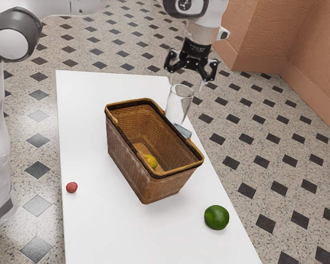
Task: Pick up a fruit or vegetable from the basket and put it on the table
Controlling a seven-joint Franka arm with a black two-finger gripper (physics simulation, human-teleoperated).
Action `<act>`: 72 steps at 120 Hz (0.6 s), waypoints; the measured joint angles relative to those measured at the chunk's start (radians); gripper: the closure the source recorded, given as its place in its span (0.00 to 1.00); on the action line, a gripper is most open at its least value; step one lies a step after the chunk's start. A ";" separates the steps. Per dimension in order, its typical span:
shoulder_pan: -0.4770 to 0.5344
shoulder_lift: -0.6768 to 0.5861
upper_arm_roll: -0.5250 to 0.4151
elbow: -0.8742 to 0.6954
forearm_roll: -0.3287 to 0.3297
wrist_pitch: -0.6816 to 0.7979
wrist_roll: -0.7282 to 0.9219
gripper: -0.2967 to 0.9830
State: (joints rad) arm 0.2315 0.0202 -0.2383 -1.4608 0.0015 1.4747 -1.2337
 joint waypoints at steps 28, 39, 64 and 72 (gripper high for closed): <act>0.018 0.031 -0.007 0.000 0.010 -0.007 -0.219 0.23; -0.049 0.068 -0.008 0.000 0.024 -0.009 -0.224 0.23; -0.211 -0.118 0.060 -0.254 0.069 0.030 -0.049 0.23; -0.109 -0.236 -0.015 -0.423 0.089 0.085 0.039 0.23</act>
State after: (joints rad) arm 0.1225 -0.2160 -0.2529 -1.8839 0.0906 1.5601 -1.1943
